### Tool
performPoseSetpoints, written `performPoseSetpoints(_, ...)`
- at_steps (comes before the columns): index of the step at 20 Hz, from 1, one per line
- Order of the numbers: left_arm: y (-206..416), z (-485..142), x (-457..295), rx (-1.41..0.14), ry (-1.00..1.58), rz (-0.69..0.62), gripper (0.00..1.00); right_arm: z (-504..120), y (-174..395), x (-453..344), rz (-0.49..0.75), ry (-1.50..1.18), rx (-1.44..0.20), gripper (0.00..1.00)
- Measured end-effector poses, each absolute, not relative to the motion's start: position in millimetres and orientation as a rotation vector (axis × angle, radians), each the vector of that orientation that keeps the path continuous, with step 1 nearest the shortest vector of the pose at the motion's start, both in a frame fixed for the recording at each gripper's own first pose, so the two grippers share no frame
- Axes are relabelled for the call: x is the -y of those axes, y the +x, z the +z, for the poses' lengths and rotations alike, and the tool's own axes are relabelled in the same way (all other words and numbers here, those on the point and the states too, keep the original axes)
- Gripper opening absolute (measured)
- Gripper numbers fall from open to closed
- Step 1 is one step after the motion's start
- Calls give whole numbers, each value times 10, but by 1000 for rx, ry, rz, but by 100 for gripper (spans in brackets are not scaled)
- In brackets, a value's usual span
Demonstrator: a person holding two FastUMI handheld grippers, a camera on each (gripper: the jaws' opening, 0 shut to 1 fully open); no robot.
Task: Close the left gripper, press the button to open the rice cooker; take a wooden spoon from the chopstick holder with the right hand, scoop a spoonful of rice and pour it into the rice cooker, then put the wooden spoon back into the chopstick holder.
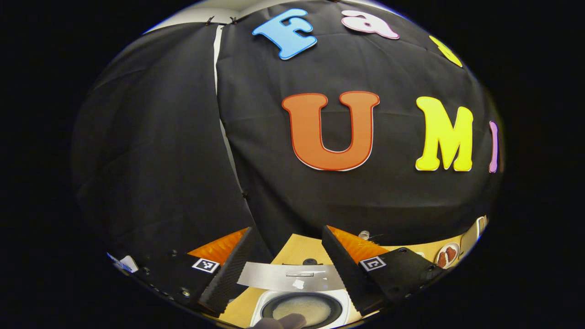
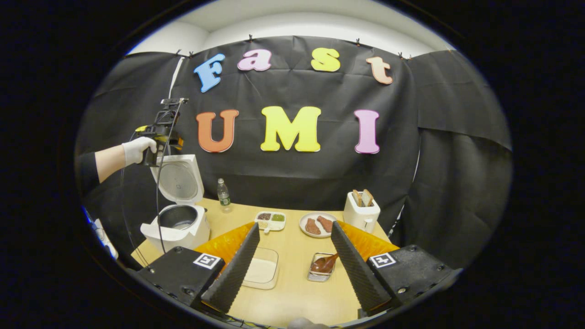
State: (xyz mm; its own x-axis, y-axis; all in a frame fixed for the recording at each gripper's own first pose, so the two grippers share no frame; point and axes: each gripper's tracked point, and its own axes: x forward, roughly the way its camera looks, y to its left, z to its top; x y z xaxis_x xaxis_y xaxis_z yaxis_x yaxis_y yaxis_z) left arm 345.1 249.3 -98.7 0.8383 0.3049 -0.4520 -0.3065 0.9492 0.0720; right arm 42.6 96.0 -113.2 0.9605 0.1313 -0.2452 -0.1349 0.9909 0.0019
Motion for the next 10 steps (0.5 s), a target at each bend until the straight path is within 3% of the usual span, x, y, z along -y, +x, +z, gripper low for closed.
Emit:
performPoseSetpoints(2,3366,-1155,-2444,-546,-2,294,96,-1145,449,-960,139,-4,-250,99)
performPoseSetpoints(10,3312,-1209,-2399,-561,-17,262,98,-1176,467,-1036,170,7,-258,100)
